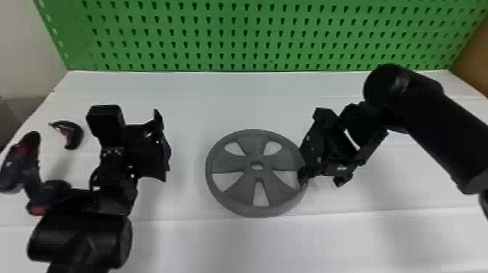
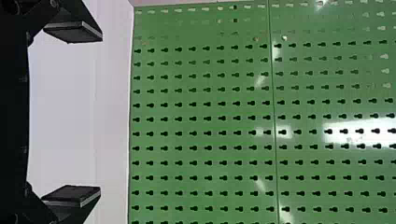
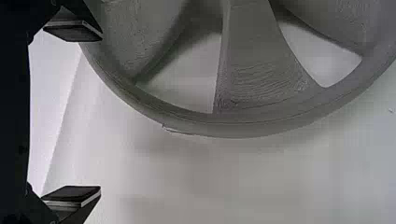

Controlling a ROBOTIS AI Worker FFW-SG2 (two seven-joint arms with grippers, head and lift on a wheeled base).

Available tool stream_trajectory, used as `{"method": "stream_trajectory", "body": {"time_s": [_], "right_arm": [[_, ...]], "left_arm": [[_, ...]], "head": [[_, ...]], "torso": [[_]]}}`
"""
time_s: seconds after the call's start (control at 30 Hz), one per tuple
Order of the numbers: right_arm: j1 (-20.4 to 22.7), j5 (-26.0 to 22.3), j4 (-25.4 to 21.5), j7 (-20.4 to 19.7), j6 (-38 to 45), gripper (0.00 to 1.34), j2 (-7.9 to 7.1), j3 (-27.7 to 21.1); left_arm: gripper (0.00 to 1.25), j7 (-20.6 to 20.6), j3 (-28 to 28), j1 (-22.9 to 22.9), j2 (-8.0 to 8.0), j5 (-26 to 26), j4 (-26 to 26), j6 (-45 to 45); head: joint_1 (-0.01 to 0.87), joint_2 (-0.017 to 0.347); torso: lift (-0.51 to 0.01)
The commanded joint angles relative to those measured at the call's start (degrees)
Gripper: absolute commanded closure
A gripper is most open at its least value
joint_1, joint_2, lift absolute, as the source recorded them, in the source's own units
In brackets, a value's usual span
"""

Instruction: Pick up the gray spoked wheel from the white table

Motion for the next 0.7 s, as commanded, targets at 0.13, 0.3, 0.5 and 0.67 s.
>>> {"method": "stream_trajectory", "body": {"time_s": [0.13, 0.3, 0.5, 0.67], "right_arm": [[-1.6, -3.5, 6.0, -6.4, 0.1, 0.14, 2.36, -2.6], [-1.9, -18.3, 9.1, -23.6, -3.6, 0.14, 3.24, -4.1], [-2.4, -19.9, 10.7, -24.9, -4.7, 0.14, 3.59, -4.8], [-2.5, -24.0, 14.1, -28.0, -8.3, 0.14, 4.21, -4.9]], "left_arm": [[0.13, 0.0, 0.1, 0.2, 0.22, 0.0, 0.0, 0.0], [0.13, 0.0, 0.2, 0.3, 0.40, 0.0, 0.0, 0.0], [0.13, 0.0, 0.1, 0.3, 0.49, 0.0, -0.1, 0.0], [0.13, 0.0, 0.2, 0.4, 0.57, 0.1, -0.1, 0.0]], "head": [[0.765, 0.002], [0.765, 0.002], [0.765, 0.002], [0.765, 0.002]], "torso": [[-0.096], [-0.096], [-0.096], [-0.096]]}}
